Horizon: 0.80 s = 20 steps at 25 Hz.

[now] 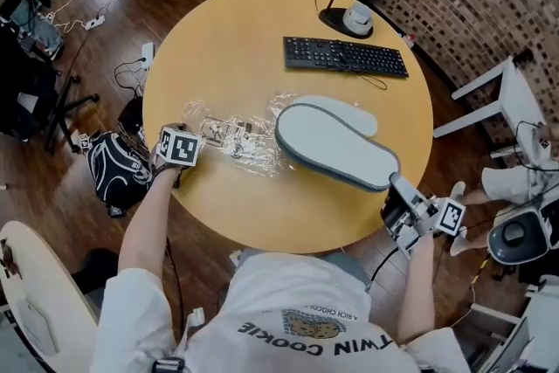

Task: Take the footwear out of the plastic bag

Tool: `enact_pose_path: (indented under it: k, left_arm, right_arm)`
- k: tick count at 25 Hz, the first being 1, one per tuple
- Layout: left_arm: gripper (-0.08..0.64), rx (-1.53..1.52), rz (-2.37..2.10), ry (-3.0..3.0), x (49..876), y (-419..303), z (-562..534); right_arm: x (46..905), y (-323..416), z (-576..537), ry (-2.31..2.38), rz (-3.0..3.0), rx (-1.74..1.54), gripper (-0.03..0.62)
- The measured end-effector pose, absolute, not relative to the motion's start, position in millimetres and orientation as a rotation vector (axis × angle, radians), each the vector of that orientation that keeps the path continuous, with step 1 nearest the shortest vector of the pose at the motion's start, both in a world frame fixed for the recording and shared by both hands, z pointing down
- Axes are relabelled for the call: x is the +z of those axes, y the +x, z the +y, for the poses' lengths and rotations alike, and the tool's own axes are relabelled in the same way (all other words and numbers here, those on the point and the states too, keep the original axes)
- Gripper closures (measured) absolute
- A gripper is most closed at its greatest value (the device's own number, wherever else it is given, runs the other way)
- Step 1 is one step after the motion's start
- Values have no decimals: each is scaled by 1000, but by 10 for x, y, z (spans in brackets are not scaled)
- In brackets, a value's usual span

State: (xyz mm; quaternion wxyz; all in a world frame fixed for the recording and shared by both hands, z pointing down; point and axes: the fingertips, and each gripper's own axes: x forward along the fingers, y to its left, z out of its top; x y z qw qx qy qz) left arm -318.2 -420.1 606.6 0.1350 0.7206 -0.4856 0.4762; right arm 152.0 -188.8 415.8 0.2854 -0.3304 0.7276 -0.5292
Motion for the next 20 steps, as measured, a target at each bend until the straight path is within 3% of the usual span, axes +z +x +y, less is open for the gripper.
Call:
enact_pose_path:
  k: [12,20]
  left_arm:
    - [555,1331,-1401,2091,6071,-3197,-4193]
    - [555,1300,-1395,2112,6074,-3172,-4207]
  right_arm:
    - [4588,197,-2703,-707,1999,-1558,531]
    - [4864,-206,-2973,-708,2009,-1604,531]
